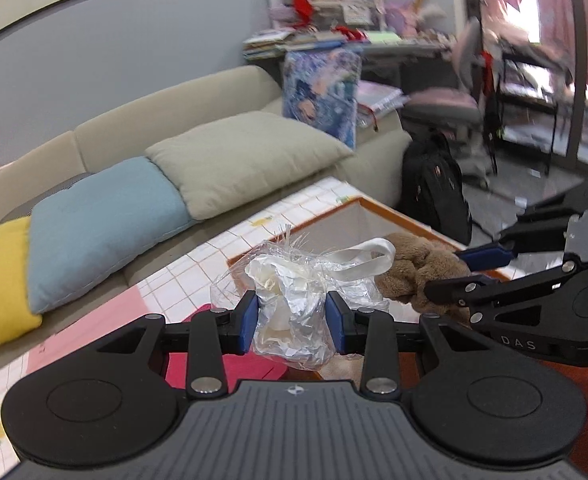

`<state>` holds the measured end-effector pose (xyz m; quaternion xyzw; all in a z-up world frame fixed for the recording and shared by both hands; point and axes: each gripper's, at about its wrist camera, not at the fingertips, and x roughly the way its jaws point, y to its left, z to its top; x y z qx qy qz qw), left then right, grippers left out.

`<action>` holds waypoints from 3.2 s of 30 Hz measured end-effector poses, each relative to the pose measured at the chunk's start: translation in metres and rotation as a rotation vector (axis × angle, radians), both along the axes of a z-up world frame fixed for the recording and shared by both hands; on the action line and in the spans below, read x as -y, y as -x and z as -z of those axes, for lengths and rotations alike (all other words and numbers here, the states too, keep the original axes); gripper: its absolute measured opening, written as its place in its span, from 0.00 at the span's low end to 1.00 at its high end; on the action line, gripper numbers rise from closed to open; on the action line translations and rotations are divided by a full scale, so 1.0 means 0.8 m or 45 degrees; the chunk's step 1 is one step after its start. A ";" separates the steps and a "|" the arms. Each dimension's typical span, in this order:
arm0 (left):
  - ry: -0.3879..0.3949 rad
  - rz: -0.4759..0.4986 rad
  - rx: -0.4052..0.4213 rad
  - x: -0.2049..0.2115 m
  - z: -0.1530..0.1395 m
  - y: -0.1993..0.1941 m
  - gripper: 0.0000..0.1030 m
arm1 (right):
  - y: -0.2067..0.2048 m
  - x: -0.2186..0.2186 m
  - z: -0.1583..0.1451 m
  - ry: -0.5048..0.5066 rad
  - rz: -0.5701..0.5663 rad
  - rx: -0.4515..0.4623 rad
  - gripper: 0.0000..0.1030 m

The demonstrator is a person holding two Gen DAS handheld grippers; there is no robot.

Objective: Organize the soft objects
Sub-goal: 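Carry the plush bear and plastic bag over the orange box with both grippers, then open both grippers to drop the bear and plastic bag into the box, then move both open grippers back over the remaining items on the bed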

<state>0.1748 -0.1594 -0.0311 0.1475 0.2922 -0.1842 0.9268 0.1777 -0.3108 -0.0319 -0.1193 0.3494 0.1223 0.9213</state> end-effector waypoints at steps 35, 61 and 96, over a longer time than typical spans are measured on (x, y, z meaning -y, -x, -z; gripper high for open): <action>-0.250 0.165 -0.131 0.039 0.044 -0.024 0.64 | -0.042 0.006 0.046 0.083 -0.072 -0.168 0.36; 0.145 -0.217 0.015 -0.124 -0.026 0.065 0.75 | 0.050 -0.099 -0.010 -0.311 0.108 -0.060 0.55; 0.367 -0.961 -0.275 -0.360 0.095 0.090 0.86 | 0.009 -0.351 0.081 -0.151 -0.389 -0.226 0.57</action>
